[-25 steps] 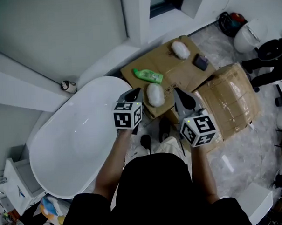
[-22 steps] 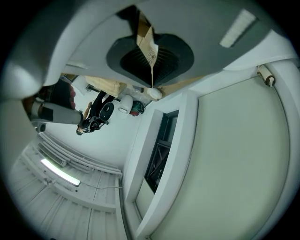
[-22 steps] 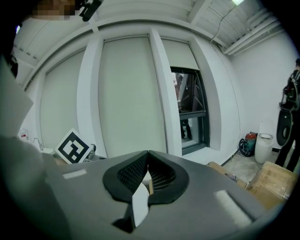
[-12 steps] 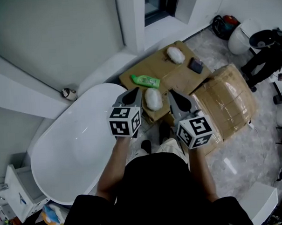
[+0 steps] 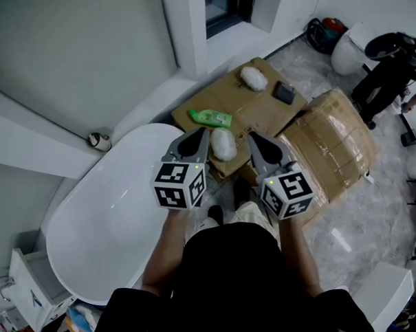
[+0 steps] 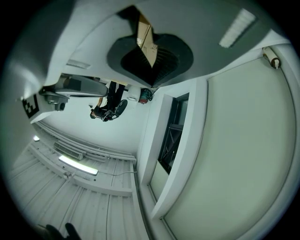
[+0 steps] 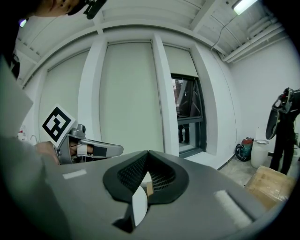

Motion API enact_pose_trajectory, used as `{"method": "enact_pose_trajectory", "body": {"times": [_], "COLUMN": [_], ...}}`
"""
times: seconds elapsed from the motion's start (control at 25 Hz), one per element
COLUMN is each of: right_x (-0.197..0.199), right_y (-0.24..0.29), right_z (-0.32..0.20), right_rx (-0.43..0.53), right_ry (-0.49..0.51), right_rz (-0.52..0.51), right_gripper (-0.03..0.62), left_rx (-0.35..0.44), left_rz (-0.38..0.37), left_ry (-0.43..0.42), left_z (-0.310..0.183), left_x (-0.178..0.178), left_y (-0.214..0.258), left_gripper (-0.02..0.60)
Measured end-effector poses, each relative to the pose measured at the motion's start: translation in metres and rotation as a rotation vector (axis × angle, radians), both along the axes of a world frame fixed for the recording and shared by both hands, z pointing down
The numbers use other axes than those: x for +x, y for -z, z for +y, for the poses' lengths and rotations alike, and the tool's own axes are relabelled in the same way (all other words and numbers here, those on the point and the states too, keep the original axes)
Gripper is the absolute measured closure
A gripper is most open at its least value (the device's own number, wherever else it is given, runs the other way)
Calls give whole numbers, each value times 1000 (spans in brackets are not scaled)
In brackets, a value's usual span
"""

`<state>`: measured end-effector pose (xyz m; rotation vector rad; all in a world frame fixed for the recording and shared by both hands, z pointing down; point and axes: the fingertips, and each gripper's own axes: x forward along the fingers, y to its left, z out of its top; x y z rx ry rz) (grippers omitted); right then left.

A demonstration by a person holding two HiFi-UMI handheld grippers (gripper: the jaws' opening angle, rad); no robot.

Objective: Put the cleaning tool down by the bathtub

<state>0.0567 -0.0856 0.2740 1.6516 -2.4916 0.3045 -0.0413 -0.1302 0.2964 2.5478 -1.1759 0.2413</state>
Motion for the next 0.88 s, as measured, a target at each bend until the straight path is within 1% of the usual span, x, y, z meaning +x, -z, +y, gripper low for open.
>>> {"method": "enact_pose_trajectory", "body": {"times": [0.32,0.56,0.88], "right_x": [0,0,1], "right_y": [1,-3,-3], "right_z": [6,8,8], "right_rx": [-7,-10,-11], "right_ry": [-1,-2,-1], "right_rz": [-1,0,5], "right_gripper": [588,587,588], "left_rx": [9,-19,-28], "left_rz": [19,-3,-1], "left_ry": [-16,-24,-31], "left_z": [7,11,13], "left_x": [4,4,4], "left_y": [9,-2,-4], "left_gripper": [581,581,581]}}
